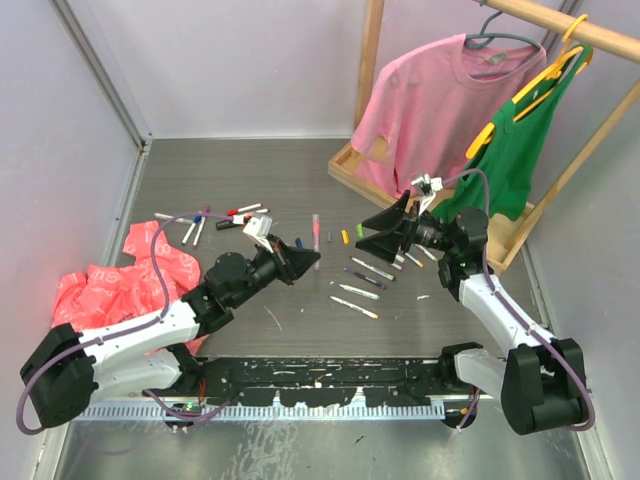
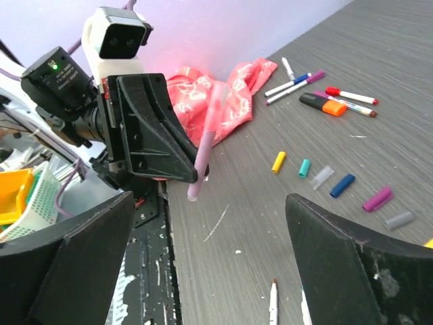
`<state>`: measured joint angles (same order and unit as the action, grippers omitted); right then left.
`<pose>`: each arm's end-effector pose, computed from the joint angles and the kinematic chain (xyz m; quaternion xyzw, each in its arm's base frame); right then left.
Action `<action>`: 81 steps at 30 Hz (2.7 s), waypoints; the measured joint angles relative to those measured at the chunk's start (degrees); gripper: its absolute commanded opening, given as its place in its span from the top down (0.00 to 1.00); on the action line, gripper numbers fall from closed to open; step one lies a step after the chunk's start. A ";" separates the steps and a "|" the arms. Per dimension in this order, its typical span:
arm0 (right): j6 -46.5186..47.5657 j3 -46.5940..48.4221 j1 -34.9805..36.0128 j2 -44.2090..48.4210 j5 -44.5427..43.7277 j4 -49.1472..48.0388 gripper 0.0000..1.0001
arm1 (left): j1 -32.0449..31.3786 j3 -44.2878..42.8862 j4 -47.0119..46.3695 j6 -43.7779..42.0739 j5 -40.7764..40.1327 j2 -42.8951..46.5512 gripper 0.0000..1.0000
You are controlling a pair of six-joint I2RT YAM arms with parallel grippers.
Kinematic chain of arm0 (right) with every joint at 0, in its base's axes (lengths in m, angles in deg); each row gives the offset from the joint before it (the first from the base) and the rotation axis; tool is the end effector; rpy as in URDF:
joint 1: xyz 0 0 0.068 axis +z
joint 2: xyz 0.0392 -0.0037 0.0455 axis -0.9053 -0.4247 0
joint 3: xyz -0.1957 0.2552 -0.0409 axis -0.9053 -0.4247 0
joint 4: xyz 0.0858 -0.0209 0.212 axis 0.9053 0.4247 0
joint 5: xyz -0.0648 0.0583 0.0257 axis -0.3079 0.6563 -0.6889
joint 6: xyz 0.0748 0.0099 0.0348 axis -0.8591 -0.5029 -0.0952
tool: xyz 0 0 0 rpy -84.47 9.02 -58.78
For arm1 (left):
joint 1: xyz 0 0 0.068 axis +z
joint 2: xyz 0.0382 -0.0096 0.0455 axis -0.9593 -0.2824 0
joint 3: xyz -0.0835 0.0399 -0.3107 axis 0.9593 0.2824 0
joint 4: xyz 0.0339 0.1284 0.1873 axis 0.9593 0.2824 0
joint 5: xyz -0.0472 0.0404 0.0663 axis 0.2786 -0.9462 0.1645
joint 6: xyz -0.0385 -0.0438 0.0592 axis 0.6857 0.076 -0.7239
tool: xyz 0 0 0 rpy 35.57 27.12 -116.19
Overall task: Open the pen caps
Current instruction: Open the pen cap from the pen.
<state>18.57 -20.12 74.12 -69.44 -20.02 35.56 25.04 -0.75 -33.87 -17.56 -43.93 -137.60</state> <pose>0.1773 0.0941 0.3553 -0.2620 0.6304 0.5546 0.4758 0.1423 -0.1590 0.3167 0.0627 0.7257 -0.4626 0.5054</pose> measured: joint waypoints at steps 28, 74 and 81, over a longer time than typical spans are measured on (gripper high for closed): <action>-4.46 0.74 7.85 -5.53 -1.86 0.59 0.62 | -11.06 -1.55 -23.21 -2.49 -6.64 -13.79 1.00; 32.04 13.18 7.21 -6.95 3.10 37.44 0.99 | -5.86 -17.25 11.19 8.39 -14.10 -2.03 0.17; 33.24 13.81 7.32 -8.04 2.58 39.08 0.99 | -8.90 -22.01 15.98 9.68 -19.28 -9.86 0.30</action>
<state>51.81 -6.30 81.45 -77.48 -17.44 74.64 16.14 -22.76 -17.89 -7.87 -63.21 -147.46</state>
